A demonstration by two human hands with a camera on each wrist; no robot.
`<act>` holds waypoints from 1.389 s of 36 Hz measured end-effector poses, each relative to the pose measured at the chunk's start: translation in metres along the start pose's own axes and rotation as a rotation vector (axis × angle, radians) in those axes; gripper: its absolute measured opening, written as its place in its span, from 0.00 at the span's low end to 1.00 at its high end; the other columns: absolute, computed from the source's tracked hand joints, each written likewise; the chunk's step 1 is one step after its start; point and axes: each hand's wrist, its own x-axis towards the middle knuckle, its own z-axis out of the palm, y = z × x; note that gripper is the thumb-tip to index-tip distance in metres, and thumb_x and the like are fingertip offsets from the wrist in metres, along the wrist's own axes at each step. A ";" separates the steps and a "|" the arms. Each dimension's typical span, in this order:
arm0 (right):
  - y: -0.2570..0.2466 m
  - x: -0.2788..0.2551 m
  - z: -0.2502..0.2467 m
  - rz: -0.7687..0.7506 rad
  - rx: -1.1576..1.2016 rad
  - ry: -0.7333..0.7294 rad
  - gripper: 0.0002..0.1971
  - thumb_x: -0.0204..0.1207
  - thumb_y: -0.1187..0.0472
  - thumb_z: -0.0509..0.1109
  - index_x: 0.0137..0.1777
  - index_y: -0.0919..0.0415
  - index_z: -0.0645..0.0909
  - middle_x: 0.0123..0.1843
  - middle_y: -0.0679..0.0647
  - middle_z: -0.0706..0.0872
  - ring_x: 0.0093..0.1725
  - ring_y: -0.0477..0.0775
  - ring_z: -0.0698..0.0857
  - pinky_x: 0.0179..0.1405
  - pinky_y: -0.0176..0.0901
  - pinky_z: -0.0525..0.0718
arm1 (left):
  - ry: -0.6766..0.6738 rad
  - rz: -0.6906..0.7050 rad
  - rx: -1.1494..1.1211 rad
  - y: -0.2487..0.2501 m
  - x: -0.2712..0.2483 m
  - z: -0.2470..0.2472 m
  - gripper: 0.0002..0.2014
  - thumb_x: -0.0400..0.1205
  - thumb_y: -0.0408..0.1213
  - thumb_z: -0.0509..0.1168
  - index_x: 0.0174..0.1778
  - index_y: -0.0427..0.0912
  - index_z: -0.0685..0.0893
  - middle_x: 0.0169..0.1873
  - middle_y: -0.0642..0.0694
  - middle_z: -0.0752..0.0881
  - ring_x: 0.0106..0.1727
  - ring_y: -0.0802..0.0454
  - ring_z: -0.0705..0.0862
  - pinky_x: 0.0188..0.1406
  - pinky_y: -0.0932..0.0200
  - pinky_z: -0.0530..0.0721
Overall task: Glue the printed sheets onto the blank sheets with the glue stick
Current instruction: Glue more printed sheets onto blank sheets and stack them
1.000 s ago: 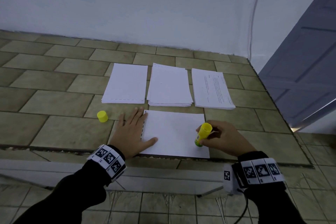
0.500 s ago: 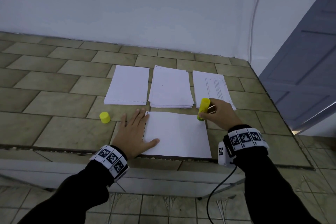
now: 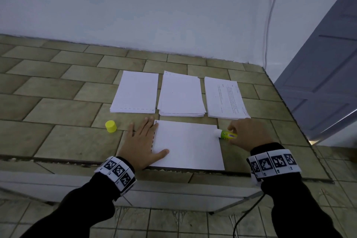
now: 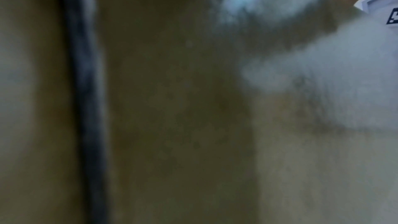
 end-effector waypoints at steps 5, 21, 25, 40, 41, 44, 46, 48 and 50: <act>0.012 -0.005 0.003 0.074 0.114 -0.023 0.11 0.76 0.54 0.70 0.56 0.54 0.84 0.52 0.53 0.87 0.49 0.53 0.83 0.46 0.42 0.78 | -0.013 0.003 -0.016 0.003 -0.001 -0.003 0.56 0.67 0.77 0.31 0.87 0.43 0.46 0.87 0.48 0.44 0.86 0.51 0.40 0.83 0.38 0.38; 0.041 0.012 0.014 0.491 0.642 0.151 0.17 0.74 0.61 0.76 0.53 0.64 0.70 0.47 0.62 0.78 0.45 0.58 0.77 0.40 0.47 0.71 | 0.056 0.040 -0.048 -0.002 0.000 0.005 0.51 0.73 0.74 0.33 0.87 0.42 0.49 0.86 0.46 0.48 0.87 0.49 0.43 0.83 0.35 0.40; 0.037 0.007 0.013 0.543 0.690 0.113 0.16 0.73 0.58 0.77 0.49 0.65 0.74 0.41 0.58 0.78 0.42 0.57 0.77 0.38 0.44 0.72 | 0.046 0.044 -0.038 -0.002 0.000 0.005 0.51 0.74 0.73 0.32 0.87 0.42 0.48 0.86 0.45 0.46 0.87 0.49 0.42 0.83 0.36 0.40; -0.039 0.050 -0.002 0.215 0.566 0.162 0.04 0.78 0.67 0.68 0.50 0.65 0.82 0.50 0.59 0.85 0.52 0.57 0.83 0.49 0.44 0.80 | 0.035 0.017 -0.125 0.001 -0.001 0.002 0.55 0.67 0.76 0.16 0.86 0.43 0.39 0.86 0.48 0.44 0.86 0.53 0.41 0.83 0.44 0.32; -0.039 0.059 -0.001 0.231 0.548 0.177 0.06 0.78 0.66 0.69 0.54 0.64 0.80 0.53 0.59 0.84 0.54 0.58 0.82 0.51 0.45 0.79 | 0.032 0.016 -0.128 0.001 -0.001 0.002 0.55 0.67 0.76 0.16 0.86 0.44 0.38 0.86 0.49 0.43 0.86 0.54 0.40 0.82 0.45 0.31; -0.040 0.084 0.006 0.328 0.457 0.110 0.19 0.78 0.61 0.70 0.66 0.66 0.73 0.64 0.63 0.78 0.64 0.62 0.78 0.59 0.50 0.77 | 0.042 0.021 -0.155 0.001 -0.001 0.002 0.55 0.68 0.76 0.17 0.86 0.44 0.39 0.86 0.49 0.44 0.86 0.55 0.40 0.82 0.46 0.30; -0.039 0.094 0.012 0.425 0.427 0.029 0.25 0.78 0.54 0.72 0.67 0.67 0.70 0.67 0.64 0.76 0.68 0.64 0.76 0.65 0.54 0.78 | 0.041 0.022 -0.153 0.000 -0.001 0.003 0.55 0.68 0.76 0.17 0.86 0.45 0.39 0.86 0.49 0.44 0.86 0.55 0.40 0.82 0.46 0.30; -0.036 0.100 0.020 0.473 0.408 -0.031 0.27 0.76 0.50 0.72 0.67 0.67 0.70 0.67 0.64 0.77 0.67 0.65 0.77 0.66 0.58 0.78 | 0.052 0.025 -0.171 -0.001 -0.002 0.004 0.55 0.68 0.76 0.18 0.87 0.45 0.41 0.86 0.49 0.46 0.86 0.55 0.40 0.82 0.46 0.31; -0.033 0.102 0.024 0.472 0.387 -0.058 0.27 0.76 0.48 0.73 0.65 0.67 0.71 0.65 0.64 0.78 0.65 0.65 0.79 0.64 0.57 0.80 | 0.070 0.026 -0.192 -0.001 -0.001 0.005 0.55 0.69 0.77 0.19 0.87 0.45 0.44 0.86 0.49 0.48 0.86 0.55 0.42 0.82 0.46 0.31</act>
